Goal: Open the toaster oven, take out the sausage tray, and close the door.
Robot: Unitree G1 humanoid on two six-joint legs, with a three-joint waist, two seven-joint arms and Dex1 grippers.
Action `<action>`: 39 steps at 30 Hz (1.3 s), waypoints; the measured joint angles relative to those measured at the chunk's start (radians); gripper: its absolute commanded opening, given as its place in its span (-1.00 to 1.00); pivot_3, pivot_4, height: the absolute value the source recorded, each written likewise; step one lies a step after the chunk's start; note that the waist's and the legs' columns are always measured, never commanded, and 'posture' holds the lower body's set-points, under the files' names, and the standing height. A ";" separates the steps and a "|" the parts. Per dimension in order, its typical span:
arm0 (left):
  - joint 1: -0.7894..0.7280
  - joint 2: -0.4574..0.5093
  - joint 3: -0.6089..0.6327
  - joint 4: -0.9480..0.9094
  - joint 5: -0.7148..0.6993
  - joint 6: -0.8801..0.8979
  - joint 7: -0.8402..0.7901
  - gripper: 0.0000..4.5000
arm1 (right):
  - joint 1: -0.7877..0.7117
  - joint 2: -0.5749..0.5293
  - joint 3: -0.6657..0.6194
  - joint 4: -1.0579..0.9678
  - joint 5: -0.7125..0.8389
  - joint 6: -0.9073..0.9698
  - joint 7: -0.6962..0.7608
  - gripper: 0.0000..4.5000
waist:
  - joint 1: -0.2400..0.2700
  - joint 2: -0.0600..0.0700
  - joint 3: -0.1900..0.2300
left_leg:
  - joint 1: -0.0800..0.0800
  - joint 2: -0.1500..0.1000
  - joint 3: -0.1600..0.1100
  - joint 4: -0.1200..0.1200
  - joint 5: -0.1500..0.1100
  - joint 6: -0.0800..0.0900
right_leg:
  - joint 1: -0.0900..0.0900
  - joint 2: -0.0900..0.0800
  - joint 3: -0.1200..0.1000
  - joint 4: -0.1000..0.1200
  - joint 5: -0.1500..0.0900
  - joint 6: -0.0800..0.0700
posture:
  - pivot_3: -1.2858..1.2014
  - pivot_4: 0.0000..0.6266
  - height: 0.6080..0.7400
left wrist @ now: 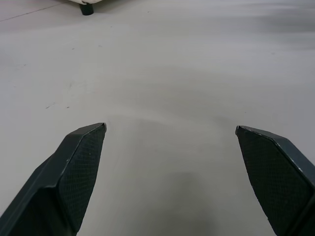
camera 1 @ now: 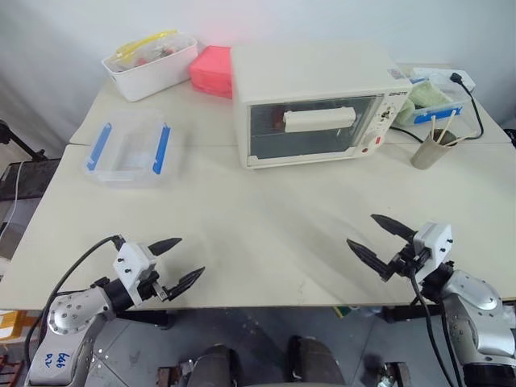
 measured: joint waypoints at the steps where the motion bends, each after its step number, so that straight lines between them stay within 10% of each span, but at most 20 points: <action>1: 0.000 0.000 -0.002 0.000 0.000 -0.002 -0.004 1.00 | -0.005 -0.001 0.000 0.000 0.002 0.002 0.002 1.00 | 0.000 0.000 0.000 | 0.000 0.000 0.000 0.000 0.000 0.000 | 0.000 0.000 0.000 0.000 0.000 0.000 | 0.03 -0.52 1.00; 21: -0.378 0.006 0.024 0.033 -0.330 0.301 -0.086 1.00 | -0.629 -0.009 0.069 0.250 0.013 0.266 -0.066 1.00 | -0.003 0.000 0.000 | -0.003 -0.002 0.005 0.001 0.001 -0.001 | -0.001 0.003 -0.003 0.001 0.000 0.000 | 0.03 -0.52 1.00; 39: -0.387 -0.071 -0.029 0.036 -0.325 0.300 -0.056 1.00 | -0.747 0.072 0.088 0.416 -0.039 0.119 0.073 1.00 | -0.029 0.000 0.000 | -0.003 0.000 0.008 0.000 0.001 -0.002 | -0.002 0.004 -0.002 0.000 0.000 0.000 | 0.03 -0.52 1.00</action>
